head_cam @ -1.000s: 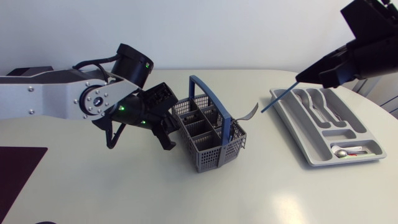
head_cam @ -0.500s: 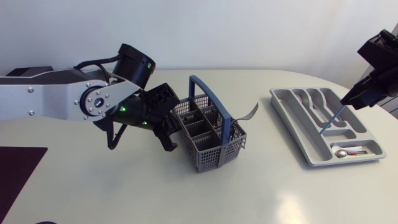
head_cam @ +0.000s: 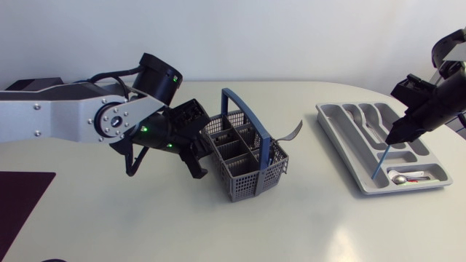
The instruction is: Sort the cutlery from the basket into the organizer compartments.
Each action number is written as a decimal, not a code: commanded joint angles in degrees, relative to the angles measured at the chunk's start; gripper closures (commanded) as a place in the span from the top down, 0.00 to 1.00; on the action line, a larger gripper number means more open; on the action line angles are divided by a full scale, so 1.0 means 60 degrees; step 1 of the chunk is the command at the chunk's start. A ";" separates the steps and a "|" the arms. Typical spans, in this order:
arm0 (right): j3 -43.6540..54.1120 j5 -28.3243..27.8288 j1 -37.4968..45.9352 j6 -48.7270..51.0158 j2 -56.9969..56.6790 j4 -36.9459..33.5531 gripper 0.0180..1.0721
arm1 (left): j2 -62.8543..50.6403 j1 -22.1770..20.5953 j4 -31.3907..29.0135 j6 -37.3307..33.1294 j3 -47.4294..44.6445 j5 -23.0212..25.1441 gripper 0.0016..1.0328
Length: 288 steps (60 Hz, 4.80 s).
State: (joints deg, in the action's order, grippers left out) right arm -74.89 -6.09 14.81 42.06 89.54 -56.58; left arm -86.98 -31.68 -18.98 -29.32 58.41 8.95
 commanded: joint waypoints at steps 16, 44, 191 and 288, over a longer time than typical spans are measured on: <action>-0.1170 0.0150 -0.0110 -0.0346 0.2318 0.0142 0.05 | 0.0009 -0.0066 0.0088 0.0082 -0.0170 0.0002 0.24; -0.2825 -0.0245 -0.0139 -0.1928 0.5248 0.2955 0.06 | -0.0020 -0.0022 0.0102 0.0082 -0.0214 0.0002 0.24; 0.6901 -0.0831 -0.7829 -0.2601 -0.3497 0.9342 0.05 | 0.0581 -0.0213 0.0483 0.0082 -0.0888 -0.0027 0.24; 0.1657 -0.0919 0.0008 0.0314 -0.3687 0.0728 0.05 | 0.0712 -0.0491 0.0307 0.0141 -0.0800 -0.0100 0.24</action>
State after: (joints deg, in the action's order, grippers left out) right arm -63.31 -12.36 13.96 42.52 63.99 -52.49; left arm -83.70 -34.22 -16.62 -29.32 54.26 8.54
